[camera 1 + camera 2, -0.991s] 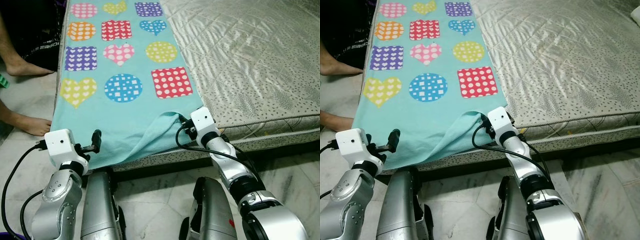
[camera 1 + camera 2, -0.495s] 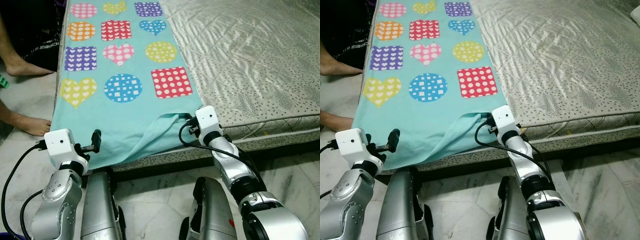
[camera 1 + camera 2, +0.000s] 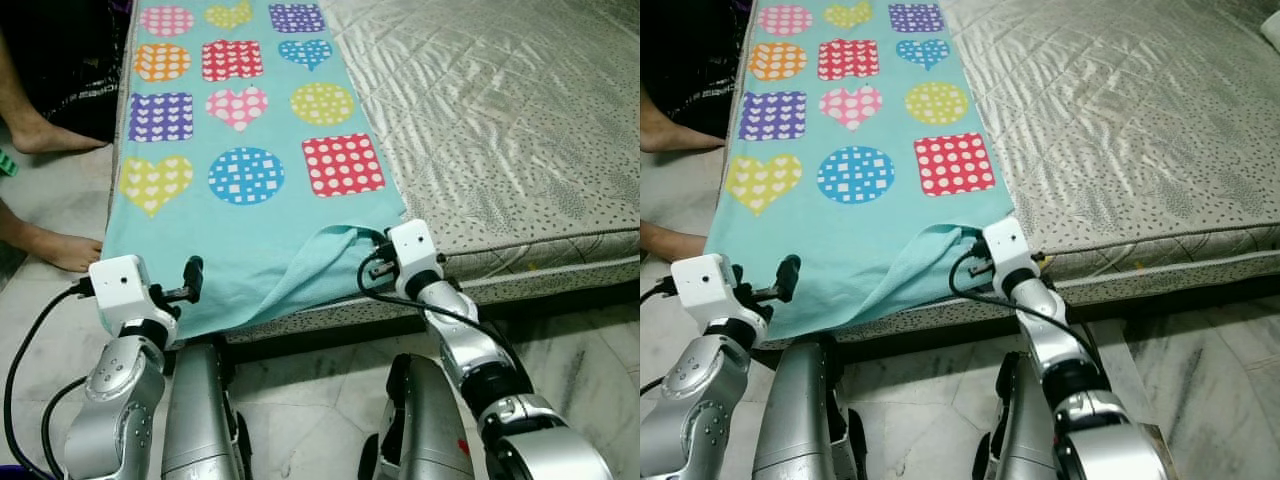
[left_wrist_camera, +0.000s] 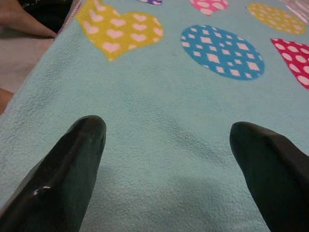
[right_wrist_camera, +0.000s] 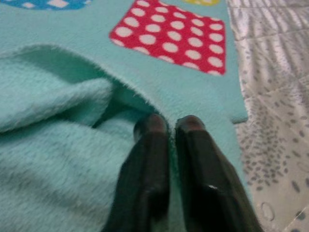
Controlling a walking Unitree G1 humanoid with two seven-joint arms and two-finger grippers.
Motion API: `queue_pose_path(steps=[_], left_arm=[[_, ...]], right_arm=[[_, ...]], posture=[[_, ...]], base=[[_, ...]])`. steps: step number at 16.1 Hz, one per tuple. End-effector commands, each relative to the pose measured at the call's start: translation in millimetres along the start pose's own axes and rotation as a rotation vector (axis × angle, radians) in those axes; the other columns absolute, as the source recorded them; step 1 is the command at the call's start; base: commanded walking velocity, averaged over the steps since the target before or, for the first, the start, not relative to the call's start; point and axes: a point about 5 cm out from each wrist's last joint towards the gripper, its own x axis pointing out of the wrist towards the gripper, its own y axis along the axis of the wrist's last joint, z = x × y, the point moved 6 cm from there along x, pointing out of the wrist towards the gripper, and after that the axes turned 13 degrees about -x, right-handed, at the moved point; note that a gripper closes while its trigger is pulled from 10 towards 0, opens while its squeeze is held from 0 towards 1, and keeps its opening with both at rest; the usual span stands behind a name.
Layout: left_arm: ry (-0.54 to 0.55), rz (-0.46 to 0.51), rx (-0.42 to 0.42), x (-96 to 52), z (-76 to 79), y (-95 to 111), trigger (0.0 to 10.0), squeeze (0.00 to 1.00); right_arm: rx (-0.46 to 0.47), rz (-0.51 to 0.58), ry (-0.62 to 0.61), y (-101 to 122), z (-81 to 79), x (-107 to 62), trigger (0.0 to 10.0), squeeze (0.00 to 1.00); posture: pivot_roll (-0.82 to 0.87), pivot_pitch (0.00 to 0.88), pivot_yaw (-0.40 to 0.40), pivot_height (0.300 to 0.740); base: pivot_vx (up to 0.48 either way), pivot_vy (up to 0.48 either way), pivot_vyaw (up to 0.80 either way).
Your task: Clean up the room
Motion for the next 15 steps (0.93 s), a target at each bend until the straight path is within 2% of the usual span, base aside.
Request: queue_pose_path(steps=[1, 10, 12, 13, 14, 15], left_arm=[[0.005, -0.004, 0.002, -1.5, -3.9, -1, 10.0, 0.00], [0.000, -0.003, 0.004, 1.9, -3.7, 0, 10.0, 0.00], [0.000, -0.005, 0.006, 1.7, -4.1, -1, 10.0, 0.00], [-0.003, -0.006, 0.006, 2.1, -2.7, -1, 10.0, 0.00], [-0.004, -0.006, 0.006, 2.2, -2.3, -1, 10.0, 0.00], [-0.008, -0.005, 0.005, 2.5, -0.7, -1, 10.0, 0.00]], right_arm=[[0.015, -0.009, 0.005, -5, 0.1, -3.6, 0.0, 0.00], [0.051, -0.021, -0.007, -13, 10.5, -13.9, 0.0, 0.00], [0.023, -0.019, 0.005, -13, 10.1, -16.8, 0.0, 0.00], [0.028, -0.018, 0.007, -13, 9.7, -17.0, 5.0, 0.00], [0.029, -0.018, 0.008, -13, 9.7, -17.1, 10.0, 1.00], [0.050, 0.017, 0.037, -6, 5.9, -18.0, 10.0, 1.00]], posture=[[0.10, 0.221, -0.069, 0.501], [0.09, 0.218, -0.062, 0.501], [0.08, 0.216, -0.059, 0.501], [0.08, 0.216, -0.059, 0.501], [0.08, 0.216, -0.059, 0.501], [0.08, 0.216, -0.059, 0.501]], base=[[0.000, 0.000, 0.00], [0.000, 0.000, 0.00], [0.000, 0.000, 0.00], [0.000, 0.000, 0.00], [0.000, 0.000, 0.00], [0.000, 0.000, 0.00]])
